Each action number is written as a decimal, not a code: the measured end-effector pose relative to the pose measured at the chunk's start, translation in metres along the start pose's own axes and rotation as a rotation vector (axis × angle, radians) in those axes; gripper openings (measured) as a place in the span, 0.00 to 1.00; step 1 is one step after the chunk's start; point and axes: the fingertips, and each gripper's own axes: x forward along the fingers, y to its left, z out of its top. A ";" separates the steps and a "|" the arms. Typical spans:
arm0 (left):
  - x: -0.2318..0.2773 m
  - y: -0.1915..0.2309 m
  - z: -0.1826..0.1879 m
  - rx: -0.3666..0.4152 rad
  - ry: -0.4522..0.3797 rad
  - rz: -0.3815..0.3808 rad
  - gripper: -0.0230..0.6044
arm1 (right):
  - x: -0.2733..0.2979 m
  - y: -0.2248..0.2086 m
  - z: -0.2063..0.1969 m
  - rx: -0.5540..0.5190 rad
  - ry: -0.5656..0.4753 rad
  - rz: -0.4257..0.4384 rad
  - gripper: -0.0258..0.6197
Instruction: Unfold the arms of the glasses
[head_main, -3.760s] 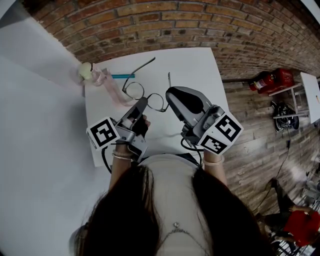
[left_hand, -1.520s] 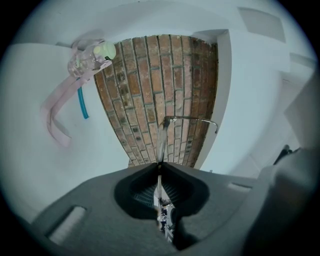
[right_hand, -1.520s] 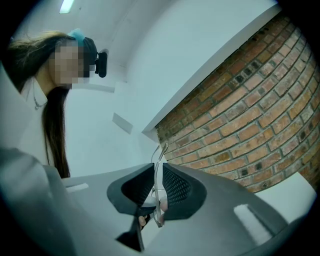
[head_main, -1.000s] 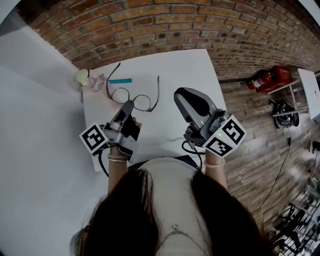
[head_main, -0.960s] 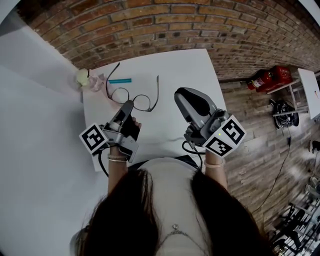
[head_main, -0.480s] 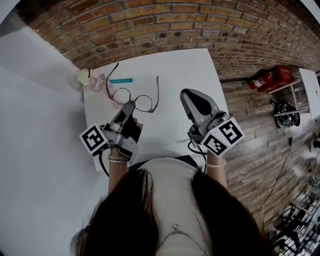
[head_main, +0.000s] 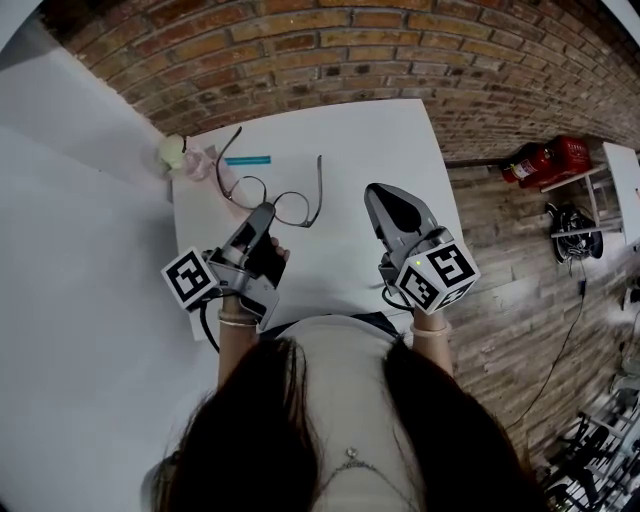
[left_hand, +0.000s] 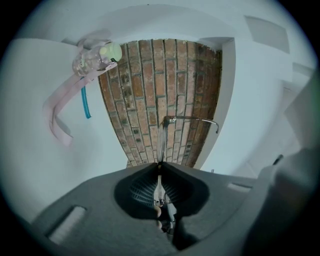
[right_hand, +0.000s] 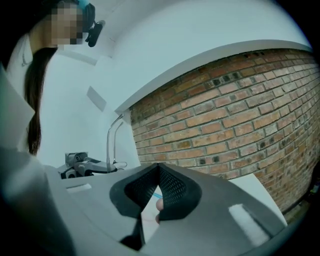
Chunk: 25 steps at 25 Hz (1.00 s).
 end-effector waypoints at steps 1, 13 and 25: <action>-0.001 0.000 0.001 0.000 0.000 0.000 0.07 | 0.001 -0.001 -0.002 0.000 0.005 -0.005 0.05; -0.007 0.005 0.001 -0.011 -0.004 0.004 0.07 | 0.000 0.000 -0.018 -0.006 0.058 -0.021 0.05; 0.003 0.010 -0.008 -0.008 0.023 0.004 0.07 | -0.005 -0.011 -0.022 -0.010 0.071 -0.028 0.05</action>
